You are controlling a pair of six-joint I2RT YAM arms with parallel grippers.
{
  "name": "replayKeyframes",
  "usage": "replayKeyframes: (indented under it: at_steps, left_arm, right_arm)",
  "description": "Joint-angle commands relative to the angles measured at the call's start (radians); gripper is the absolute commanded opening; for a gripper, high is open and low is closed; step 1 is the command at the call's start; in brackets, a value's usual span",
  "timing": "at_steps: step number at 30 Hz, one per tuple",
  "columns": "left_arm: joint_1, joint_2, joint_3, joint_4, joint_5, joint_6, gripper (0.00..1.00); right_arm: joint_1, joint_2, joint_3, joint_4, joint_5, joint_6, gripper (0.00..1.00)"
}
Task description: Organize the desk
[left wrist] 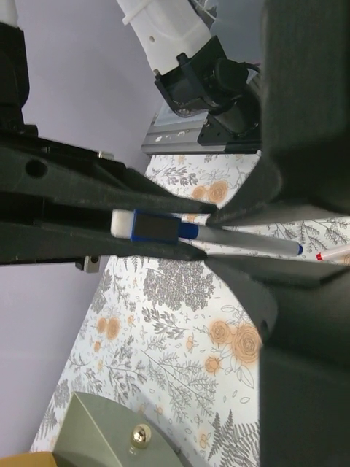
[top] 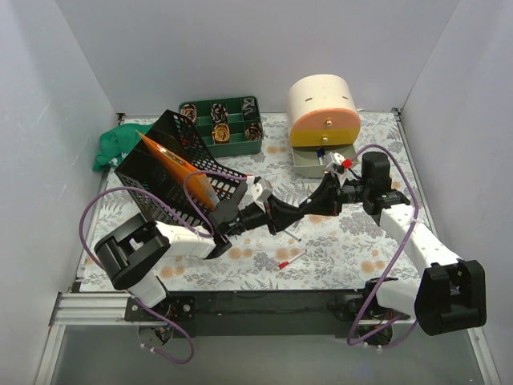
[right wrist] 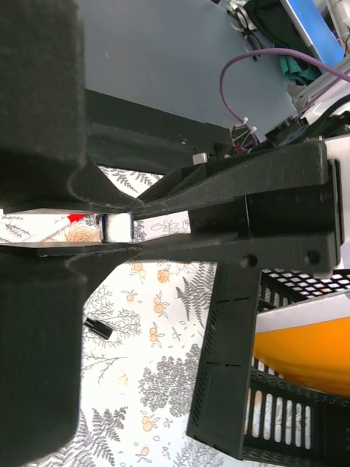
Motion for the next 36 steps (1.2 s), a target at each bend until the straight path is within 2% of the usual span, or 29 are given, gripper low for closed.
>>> replayKeyframes:
  at_steps: [1,2,4,5,9,12,16,19,23,25,27,32,36]
  left_arm:
    - [0.003,-0.046,0.003,-0.003,-0.040,0.015,0.29]
    - [0.003,-0.060,-0.003,-0.019,-0.039,0.020,0.40]
    - [0.003,-0.109,-0.023,-0.074,-0.028,0.044,0.52]
    - [0.003,-0.130,-0.030,-0.098,-0.023,0.055,0.65]
    - [0.003,-0.252,-0.050,-0.259,0.006,0.127,0.88]
    - [0.006,-0.350,-0.038,-0.437,0.014,0.205,0.98]
    - [0.008,-0.462,-0.024,-0.647,0.012,0.302,0.98]
    - [0.009,-0.525,-0.011,-0.779,0.000,0.376,0.98]
    - [0.009,-0.575,0.012,-0.962,-0.081,0.449,0.98]
    - [0.008,-0.598,0.008,-1.029,-0.112,0.477,0.98]
    - [0.008,-0.617,-0.004,-1.048,-0.131,0.489,0.98]
    - [0.008,-0.664,-0.012,-1.100,-0.138,0.519,0.98]
    - [0.008,-0.692,-0.007,-1.134,-0.167,0.558,0.98]
  right_arm:
    - [0.014,-0.006,0.011,0.006,-0.009,0.006,0.01]
    - [0.016,-0.007,0.011,0.003,0.007,0.004,0.01]
    - [0.014,-0.020,0.011,0.003,0.030,-0.003,0.01]
    - [0.014,-0.024,0.009,0.000,0.053,-0.014,0.01]
    - [0.009,-0.044,0.002,-0.006,0.090,-0.037,0.01]
    - [-0.007,-0.046,0.012,-0.032,0.117,-0.063,0.01]
    - [-0.024,-0.053,0.024,-0.070,0.162,-0.108,0.01]
    - [-0.026,-0.050,0.060,-0.121,0.264,-0.172,0.01]
    - [-0.021,-0.017,0.171,-0.188,0.587,-0.313,0.01]
    - [-0.018,0.034,0.268,-0.225,0.668,-0.382,0.01]
    - [-0.008,0.077,0.369,-0.284,0.767,-0.457,0.01]
    - [0.042,0.196,0.486,-0.302,0.993,-0.575,0.01]
    - [0.077,0.299,0.572,-0.304,1.105,-0.660,0.02]
